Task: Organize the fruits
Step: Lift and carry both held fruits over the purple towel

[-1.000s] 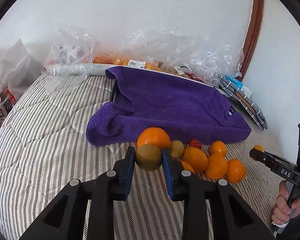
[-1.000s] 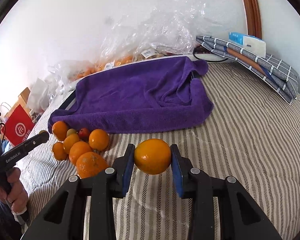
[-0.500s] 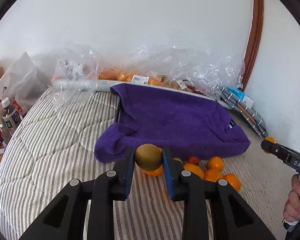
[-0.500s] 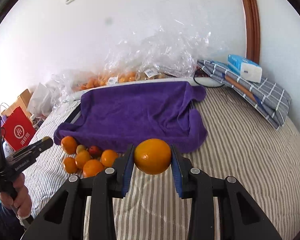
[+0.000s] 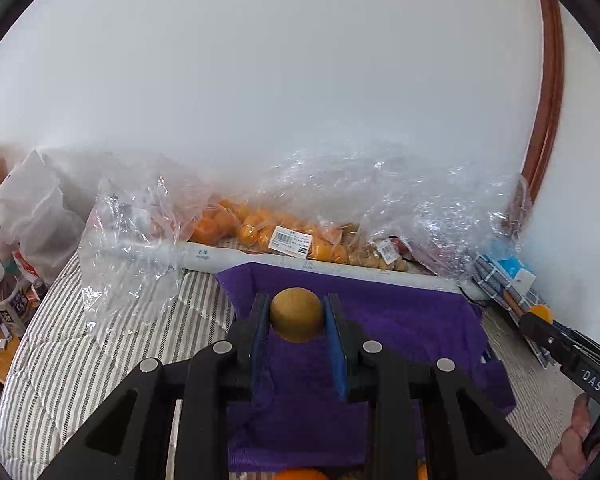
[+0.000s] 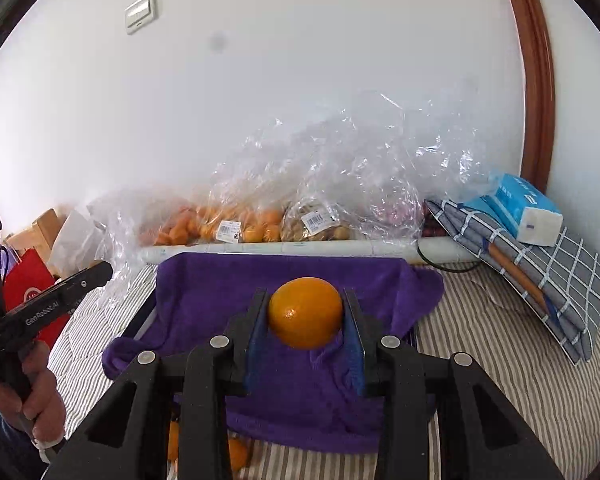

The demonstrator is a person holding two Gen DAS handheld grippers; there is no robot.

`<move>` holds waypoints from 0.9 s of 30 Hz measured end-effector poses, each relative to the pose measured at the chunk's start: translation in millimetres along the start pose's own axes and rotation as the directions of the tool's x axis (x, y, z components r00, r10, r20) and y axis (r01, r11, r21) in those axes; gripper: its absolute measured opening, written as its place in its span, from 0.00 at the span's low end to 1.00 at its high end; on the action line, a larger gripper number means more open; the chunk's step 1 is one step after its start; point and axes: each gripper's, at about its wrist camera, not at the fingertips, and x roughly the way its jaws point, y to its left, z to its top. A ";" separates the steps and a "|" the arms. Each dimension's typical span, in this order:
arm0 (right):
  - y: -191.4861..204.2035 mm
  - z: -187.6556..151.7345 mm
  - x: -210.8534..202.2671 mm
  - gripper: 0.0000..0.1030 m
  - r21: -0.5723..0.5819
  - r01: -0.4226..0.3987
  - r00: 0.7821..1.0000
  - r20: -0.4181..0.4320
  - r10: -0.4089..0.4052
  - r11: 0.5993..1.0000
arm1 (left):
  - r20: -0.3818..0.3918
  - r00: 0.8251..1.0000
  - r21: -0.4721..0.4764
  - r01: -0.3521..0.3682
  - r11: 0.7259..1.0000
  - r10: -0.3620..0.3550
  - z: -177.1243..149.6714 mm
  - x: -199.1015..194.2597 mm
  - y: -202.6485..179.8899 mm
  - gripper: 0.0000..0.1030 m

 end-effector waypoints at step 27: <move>-32.7 -40.0 94.6 0.34 0.055 0.038 0.983 -0.181 -0.028 0.998 | -0.118 0.992 0.114 -0.024 0.993 0.037 -45.0 61.6 -12.3 0.25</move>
